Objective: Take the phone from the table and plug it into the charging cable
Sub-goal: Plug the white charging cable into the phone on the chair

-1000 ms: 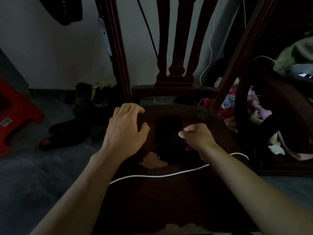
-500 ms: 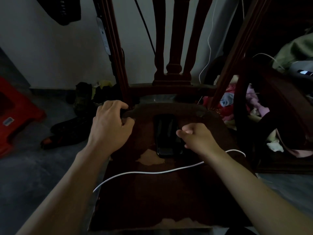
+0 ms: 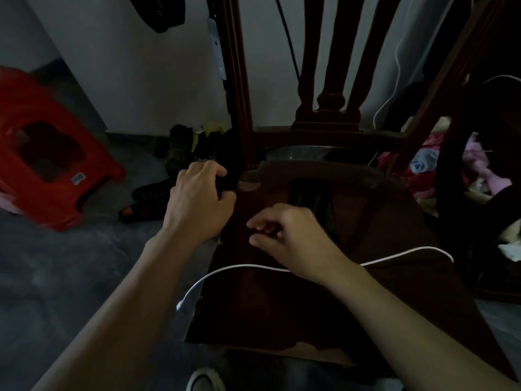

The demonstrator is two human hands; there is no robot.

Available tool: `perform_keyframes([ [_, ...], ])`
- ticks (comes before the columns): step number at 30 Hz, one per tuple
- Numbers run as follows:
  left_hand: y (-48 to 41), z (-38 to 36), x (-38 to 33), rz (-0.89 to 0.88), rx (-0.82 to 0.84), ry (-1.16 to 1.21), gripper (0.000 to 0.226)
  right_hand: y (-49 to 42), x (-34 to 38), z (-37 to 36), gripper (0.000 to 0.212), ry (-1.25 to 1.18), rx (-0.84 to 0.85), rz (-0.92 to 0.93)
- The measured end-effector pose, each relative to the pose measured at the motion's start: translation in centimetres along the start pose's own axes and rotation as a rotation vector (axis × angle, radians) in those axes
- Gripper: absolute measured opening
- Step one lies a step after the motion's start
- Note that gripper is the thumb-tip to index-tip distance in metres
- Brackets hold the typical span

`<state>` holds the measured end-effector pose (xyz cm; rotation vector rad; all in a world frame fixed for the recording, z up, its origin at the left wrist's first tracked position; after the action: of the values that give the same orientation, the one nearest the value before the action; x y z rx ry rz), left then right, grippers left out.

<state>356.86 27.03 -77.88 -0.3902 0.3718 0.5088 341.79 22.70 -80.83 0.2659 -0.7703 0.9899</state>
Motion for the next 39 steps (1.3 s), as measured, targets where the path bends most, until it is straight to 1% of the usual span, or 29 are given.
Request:
perform_keyframes([
  [3, 0.8, 0.0, 0.4, 0.004, 0.013, -0.008, 0.044, -0.2, 1.8, -3.2, 0.028, 0.099, 0.096, 0.059],
  [6, 1.4, -0.2, 0.8, 0.011, 0.045, -0.01, 0.047, 0.1, 2.1, -5.8, 0.036, 0.317, 0.191, 0.097],
  [8, 1.7, -0.8, 1.0, 0.013, 0.085, 0.005, 0.047, 0.4, 2.4, -6.6, 0.034, 0.41, 0.167, 0.147],
  [11, 2.3, -1.9, 1.7, 0.042, 0.161, 0.025, 0.049, 0.6, 2.9, -6.5, 0.019, 0.38, 0.093, 0.177],
  [13, 2.5, -2.3, 2.2, 0.055, 0.196, 0.01, 0.047, 0.6, 2.7, -6.5, 0.014, 0.352, 0.079, 0.172],
  [15, 2.5, -2.2, 2.1, 0.043, 0.209, 0.024, 0.043, 0.6, 2.0, -5.9, 0.011, 0.267, 0.057, 0.126],
  [17, 2.5, -2.0, 1.0, -0.004, 0.232, 0.107, 0.034, 0.7, 1.1, -4.4, 0.008, 0.169, 0.006, 0.073],
  [19, 2.8, -2.3, -0.8, -0.085, 0.313, 0.198, 0.022, 1.1, 0.2, -2.3, 0.005, 0.111, -0.064, 0.04],
  [22, 3.8, -3.5, -3.5, -0.205, 0.464, 0.183, 0.013, 2.0, -1.4, 1.3, 0.002, 0.034, -0.17, -0.016],
  [24, 4.1, -4.1, -4.3, -0.237, 0.495, 0.168, 0.012, 2.6, -2.3, 3.4, 0.004, 0.015, -0.235, -0.038],
  [27, 3.9, -4.5, -4.8, -0.262, 0.474, 0.142, 0.012, 4.0, -3.6, 5.9, 0.005, 0.034, -0.299, -0.077],
  [30, 3.5, -4.4, -5.4, -0.303, 0.419, 0.175, 0.011, 5.9, -4.9, 7.8, 0.008, 0.051, -0.345, -0.123],
  [33, 3.1, -4.4, -6.5, -0.366, 0.379, 0.155, 0.013, 7.6, -6.5, 9.1, 0.009, 0.09, -0.362, -0.178],
  [35, 3.1, -4.5, -7.4, -0.391, 0.362, 0.167, 0.017, 8.5, -7.2, 9.6, 0.01, 0.1, -0.355, -0.208],
  [37, 3.2, -4.7, -8.4, -0.414, 0.34, 0.184, 0.018, 9.0, -7.8, 9.5, 0.012, 0.077, -0.31, -0.238],
  [39, 3.4, -5.1, -9.7, -0.43, 0.346, 0.19, 0.018, 9.1, -8.0, 9.2, 0.008, 0.046, -0.264, -0.255],
])
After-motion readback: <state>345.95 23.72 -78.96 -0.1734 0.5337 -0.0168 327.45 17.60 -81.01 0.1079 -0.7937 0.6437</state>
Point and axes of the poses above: each hand's wrist, its own y-axis away from the middle knuckle, its own z-axis out of the back of the hand, x = y × z, the point moved 10 cm from there along -y, towards the middle knuckle
